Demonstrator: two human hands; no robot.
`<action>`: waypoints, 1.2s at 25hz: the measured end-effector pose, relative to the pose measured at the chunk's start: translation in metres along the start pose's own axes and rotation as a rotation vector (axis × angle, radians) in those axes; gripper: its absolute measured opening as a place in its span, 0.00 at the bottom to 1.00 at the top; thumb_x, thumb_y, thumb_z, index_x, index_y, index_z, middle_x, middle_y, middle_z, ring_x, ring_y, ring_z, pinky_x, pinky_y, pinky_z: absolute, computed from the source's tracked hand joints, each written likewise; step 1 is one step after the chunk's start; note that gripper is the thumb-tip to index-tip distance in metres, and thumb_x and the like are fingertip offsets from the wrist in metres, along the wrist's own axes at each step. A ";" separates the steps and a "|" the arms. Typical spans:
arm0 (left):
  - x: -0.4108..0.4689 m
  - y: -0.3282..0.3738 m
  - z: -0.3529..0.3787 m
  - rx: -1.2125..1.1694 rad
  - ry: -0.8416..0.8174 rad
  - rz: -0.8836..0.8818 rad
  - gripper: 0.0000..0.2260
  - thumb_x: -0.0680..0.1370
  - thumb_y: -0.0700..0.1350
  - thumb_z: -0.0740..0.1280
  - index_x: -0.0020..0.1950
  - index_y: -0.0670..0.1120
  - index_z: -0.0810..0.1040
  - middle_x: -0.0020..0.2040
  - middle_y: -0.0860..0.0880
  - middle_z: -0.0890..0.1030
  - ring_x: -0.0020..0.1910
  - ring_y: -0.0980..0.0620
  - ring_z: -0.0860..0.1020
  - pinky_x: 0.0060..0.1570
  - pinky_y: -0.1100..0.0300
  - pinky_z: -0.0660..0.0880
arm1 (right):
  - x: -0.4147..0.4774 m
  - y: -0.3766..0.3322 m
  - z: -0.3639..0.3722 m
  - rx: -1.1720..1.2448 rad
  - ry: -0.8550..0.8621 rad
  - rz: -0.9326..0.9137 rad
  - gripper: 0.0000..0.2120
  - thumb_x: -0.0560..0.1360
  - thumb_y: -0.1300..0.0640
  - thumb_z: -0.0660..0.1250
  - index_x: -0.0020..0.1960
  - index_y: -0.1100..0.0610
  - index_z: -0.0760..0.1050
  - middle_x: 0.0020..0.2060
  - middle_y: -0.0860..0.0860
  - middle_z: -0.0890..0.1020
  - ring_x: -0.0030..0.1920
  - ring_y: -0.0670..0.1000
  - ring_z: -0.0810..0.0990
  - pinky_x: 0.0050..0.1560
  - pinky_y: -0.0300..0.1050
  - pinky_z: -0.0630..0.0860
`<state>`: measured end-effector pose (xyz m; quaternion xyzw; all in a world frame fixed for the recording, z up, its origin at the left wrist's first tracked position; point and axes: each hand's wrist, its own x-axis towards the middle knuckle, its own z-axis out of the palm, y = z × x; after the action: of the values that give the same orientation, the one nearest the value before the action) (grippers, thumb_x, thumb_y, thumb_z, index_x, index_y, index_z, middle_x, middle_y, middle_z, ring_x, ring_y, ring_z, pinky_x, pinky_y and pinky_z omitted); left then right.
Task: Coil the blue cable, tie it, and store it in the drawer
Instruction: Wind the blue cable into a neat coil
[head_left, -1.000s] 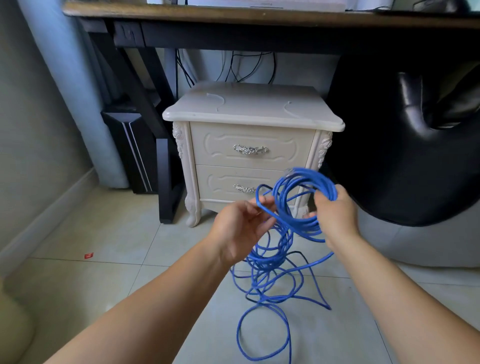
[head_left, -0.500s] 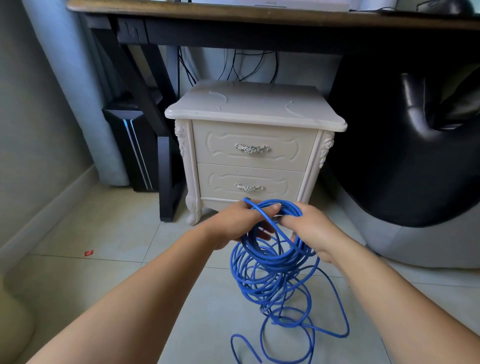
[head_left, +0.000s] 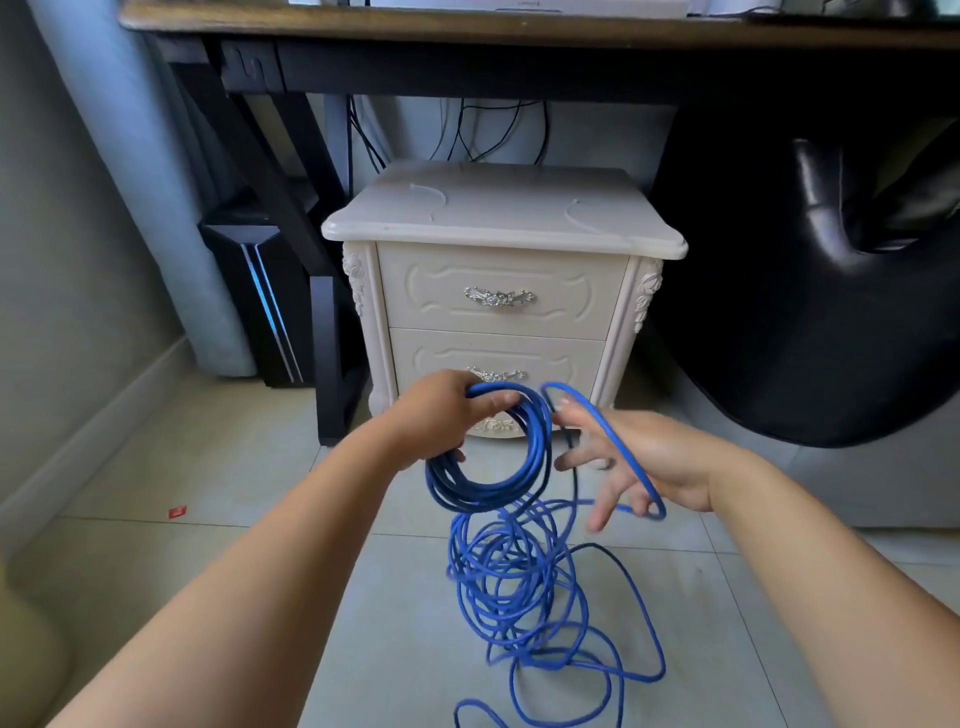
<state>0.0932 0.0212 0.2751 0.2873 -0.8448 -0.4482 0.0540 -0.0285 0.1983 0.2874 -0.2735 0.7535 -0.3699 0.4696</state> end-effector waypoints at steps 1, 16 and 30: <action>-0.001 -0.002 -0.005 -0.009 0.015 0.019 0.16 0.78 0.57 0.67 0.49 0.44 0.78 0.31 0.45 0.70 0.26 0.49 0.72 0.34 0.53 0.80 | 0.004 0.003 -0.003 0.093 0.153 -0.021 0.21 0.81 0.42 0.56 0.71 0.50 0.70 0.56 0.55 0.83 0.35 0.58 0.84 0.27 0.40 0.71; -0.011 0.015 -0.003 -0.476 0.253 0.238 0.13 0.80 0.51 0.65 0.50 0.40 0.78 0.26 0.54 0.68 0.25 0.55 0.67 0.35 0.55 0.68 | 0.034 -0.009 0.046 0.393 0.266 -0.325 0.03 0.75 0.57 0.69 0.48 0.55 0.77 0.37 0.53 0.86 0.41 0.51 0.84 0.55 0.51 0.79; -0.028 0.019 -0.026 -0.782 -0.276 0.115 0.14 0.73 0.45 0.71 0.56 0.45 0.77 0.45 0.47 0.82 0.48 0.49 0.82 0.52 0.53 0.78 | 0.019 -0.032 0.025 0.098 0.556 -0.456 0.07 0.72 0.60 0.65 0.37 0.51 0.72 0.25 0.50 0.76 0.28 0.51 0.80 0.28 0.37 0.71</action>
<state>0.1178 0.0252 0.3102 0.1347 -0.6250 -0.7657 0.0702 -0.0118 0.1580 0.2971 -0.3006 0.7535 -0.5611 0.1646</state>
